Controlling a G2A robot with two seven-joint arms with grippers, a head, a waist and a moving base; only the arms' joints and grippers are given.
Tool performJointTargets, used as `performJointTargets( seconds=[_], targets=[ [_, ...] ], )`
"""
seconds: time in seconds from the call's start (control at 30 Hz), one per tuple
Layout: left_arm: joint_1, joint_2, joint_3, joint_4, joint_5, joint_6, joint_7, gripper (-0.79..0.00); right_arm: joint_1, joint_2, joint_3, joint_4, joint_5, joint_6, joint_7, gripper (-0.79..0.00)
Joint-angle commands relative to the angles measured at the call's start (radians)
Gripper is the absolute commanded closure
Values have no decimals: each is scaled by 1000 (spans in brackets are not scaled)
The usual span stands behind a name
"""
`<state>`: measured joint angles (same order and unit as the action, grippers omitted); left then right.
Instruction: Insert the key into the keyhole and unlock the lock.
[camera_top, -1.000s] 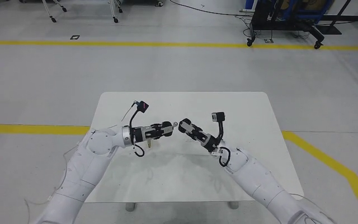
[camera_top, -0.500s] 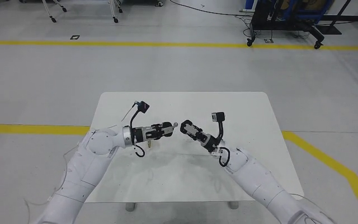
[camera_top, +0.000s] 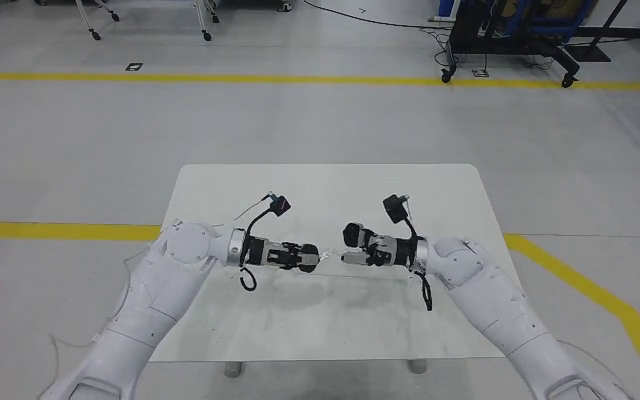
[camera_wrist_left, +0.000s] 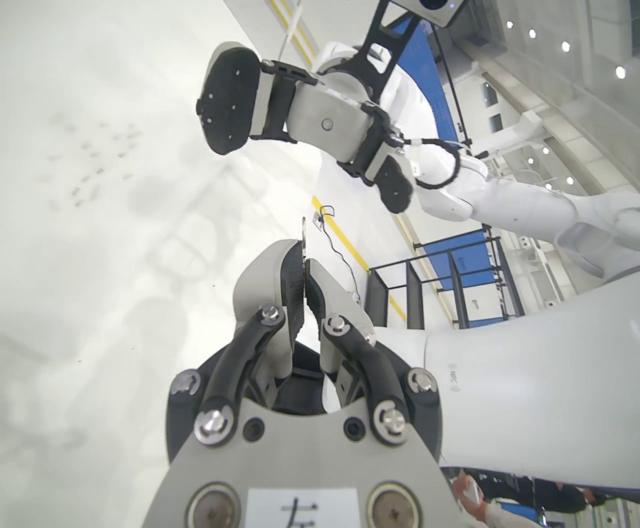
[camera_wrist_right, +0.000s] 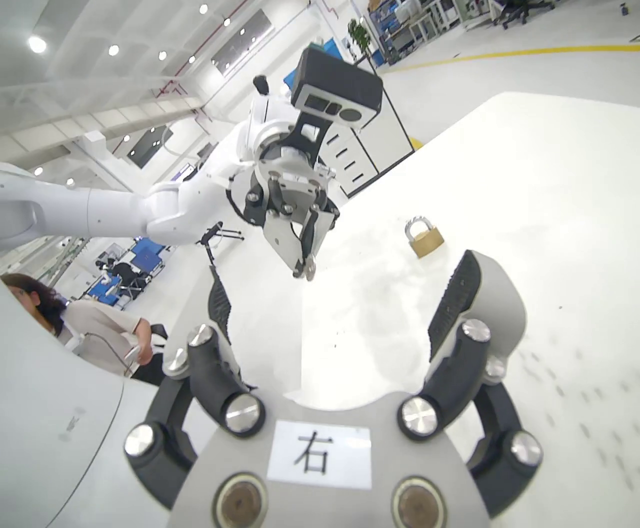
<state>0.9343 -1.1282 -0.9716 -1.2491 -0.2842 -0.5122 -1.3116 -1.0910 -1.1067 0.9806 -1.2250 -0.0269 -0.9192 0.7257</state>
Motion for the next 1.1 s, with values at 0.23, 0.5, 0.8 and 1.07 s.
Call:
performJointTargets(
  seconds=[0.23, 0.5, 0.8, 1.07],
  targets=[
    [-54, 1, 92, 0, 74, -6, 10, 0, 34, 1, -48, 42, 193, 61, 185, -296],
    [-75, 9, 136, 13, 49, -19, 23, 0, 72, -7, -104, 76, 273, 72, 247, -231],
    [-94, 16, 174, 33, 40, -38, 41, 0, 96, -4, -157, 93, 291, 55, 230, -148],
    [-106, 17, 183, 57, 35, -55, 58, 0, 105, 8, -192, 104, 318, 37, 212, 0]
  ],
)
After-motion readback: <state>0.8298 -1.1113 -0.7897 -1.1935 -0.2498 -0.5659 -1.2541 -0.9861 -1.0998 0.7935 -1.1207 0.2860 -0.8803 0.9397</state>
